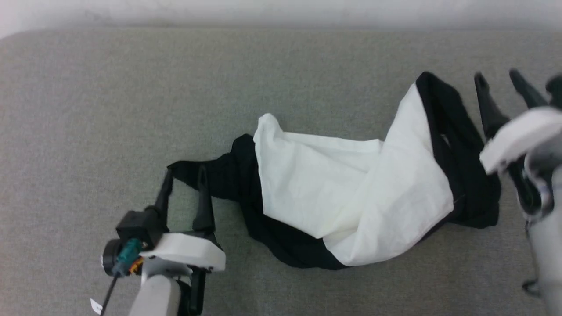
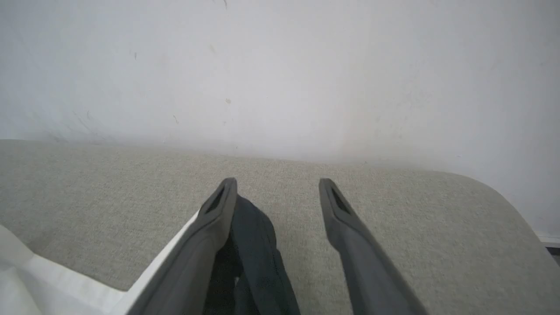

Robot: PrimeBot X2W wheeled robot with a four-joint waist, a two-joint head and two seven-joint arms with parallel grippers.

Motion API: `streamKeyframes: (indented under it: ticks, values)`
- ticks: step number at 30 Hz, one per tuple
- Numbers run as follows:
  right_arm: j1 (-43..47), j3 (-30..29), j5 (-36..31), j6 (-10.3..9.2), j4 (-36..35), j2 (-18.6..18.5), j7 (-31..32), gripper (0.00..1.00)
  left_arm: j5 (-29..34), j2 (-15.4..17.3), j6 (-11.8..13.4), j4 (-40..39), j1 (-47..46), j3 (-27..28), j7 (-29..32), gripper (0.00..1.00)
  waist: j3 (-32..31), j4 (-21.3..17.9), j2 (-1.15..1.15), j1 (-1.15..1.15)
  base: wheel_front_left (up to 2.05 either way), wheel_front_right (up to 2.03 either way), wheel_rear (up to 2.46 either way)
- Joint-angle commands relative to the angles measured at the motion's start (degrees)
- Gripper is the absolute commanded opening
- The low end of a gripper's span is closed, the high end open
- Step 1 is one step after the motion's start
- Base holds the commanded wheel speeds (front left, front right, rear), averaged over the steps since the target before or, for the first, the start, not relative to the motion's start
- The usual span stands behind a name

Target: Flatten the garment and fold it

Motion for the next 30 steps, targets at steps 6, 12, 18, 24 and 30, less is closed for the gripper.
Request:
streamKeyframes:
  ticks: [6, 12, 18, 24, 30]
  values:
    - [17.40, -3.99, -4.01, -0.05, -17.45, 6.76, 0.33, 1.00, 0.24, 0.16, -2.07, 2.68, 2.97, -3.47, 6.02, 1.00, -5.08, -4.95, 0.00, 0.01, 0.00, 0.00, 0.00]
    - [27.08, -3.09, -5.15, -0.05, -27.11, 11.50, 3.50, 1.00, -1.82, 0.64, -2.23, 3.84, 4.38, -5.31, 19.52, 1.00, -5.45, -8.00, 0.00, 0.01, 0.00, 0.00, 0.00]
    - [29.78, -1.24, -5.07, -0.05, -29.28, 12.44, 5.05, 1.00, -2.55, 1.33, 0.07, 3.48, 5.29, -5.53, 29.29, 1.00, -5.61, -10.25, 0.00, 0.01, 0.00, 0.00, 0.00]
    - [30.63, -0.36, -4.42, -0.05, -30.16, 12.75, 5.86, 1.00, -3.54, 2.43, 0.51, 1.96, 6.87, -7.15, 40.26, 0.00, -5.84, -11.23, 0.00, 0.01, 0.00, 0.00, 0.00]
    - [31.15, -0.61, -3.43, -0.05, -30.73, 12.82, 5.87, 1.00, -3.47, 4.37, 5.17, -5.05, 7.95, -0.77, 33.59, 0.00, -6.20, -9.72, 0.00, 0.01, 0.00, 0.00, 0.00]
